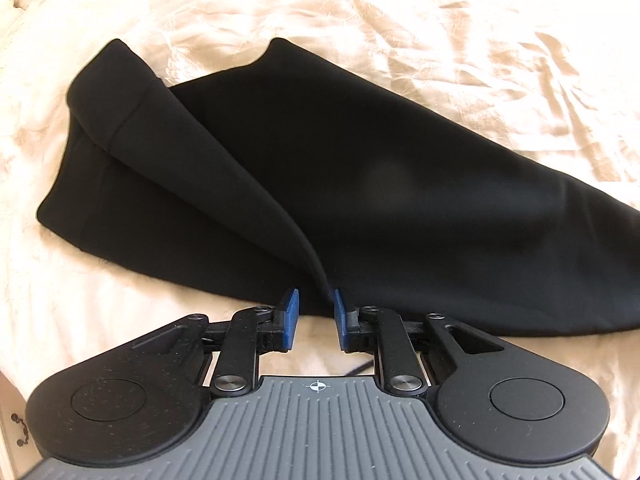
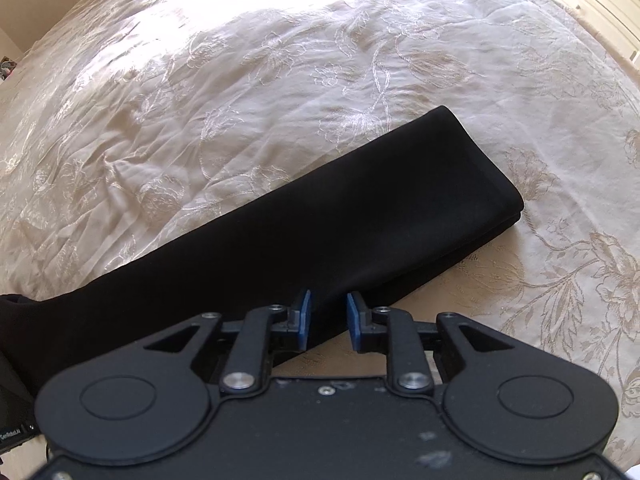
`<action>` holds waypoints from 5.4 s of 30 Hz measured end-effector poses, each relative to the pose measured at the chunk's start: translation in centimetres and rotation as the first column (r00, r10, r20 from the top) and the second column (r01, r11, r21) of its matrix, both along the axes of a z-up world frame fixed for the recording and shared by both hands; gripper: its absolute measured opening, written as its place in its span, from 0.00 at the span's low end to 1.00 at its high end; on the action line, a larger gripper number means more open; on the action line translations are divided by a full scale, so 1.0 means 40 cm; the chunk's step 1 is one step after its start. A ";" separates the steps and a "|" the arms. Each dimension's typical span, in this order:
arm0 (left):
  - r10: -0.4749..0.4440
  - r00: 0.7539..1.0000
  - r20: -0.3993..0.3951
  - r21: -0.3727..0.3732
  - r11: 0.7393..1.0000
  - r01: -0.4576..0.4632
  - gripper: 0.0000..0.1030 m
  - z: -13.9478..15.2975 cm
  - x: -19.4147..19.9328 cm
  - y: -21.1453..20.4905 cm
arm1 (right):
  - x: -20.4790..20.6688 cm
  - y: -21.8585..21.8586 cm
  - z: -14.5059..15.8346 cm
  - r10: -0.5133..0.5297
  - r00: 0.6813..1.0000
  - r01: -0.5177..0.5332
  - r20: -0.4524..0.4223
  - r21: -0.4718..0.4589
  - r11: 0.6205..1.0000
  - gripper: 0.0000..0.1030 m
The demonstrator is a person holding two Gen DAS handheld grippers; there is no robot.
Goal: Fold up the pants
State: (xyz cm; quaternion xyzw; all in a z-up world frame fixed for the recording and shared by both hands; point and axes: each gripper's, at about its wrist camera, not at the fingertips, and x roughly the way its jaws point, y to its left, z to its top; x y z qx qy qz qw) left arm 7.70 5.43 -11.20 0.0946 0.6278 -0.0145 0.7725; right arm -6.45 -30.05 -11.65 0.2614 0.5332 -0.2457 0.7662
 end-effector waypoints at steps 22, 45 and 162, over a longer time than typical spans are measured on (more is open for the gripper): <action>0.110 0.992 0.062 0.065 0.991 -0.114 0.19 0.049 0.129 0.386 | 0.204 0.578 0.120 0.542 0.815 -0.558 0.207 0.027 0.829 0.26; 0.127 0.988 -0.085 -0.061 0.989 -0.132 0.19 -0.126 0.456 0.743 | 0.589 1.095 0.077 0.684 0.709 -0.697 0.173 0.027 0.716 0.30; -0.089 0.996 0.022 -0.216 0.972 0.091 0.20 -0.081 0.385 0.345 | 0.433 0.909 -0.074 0.761 0.633 -0.772 0.146 0.046 0.634 0.07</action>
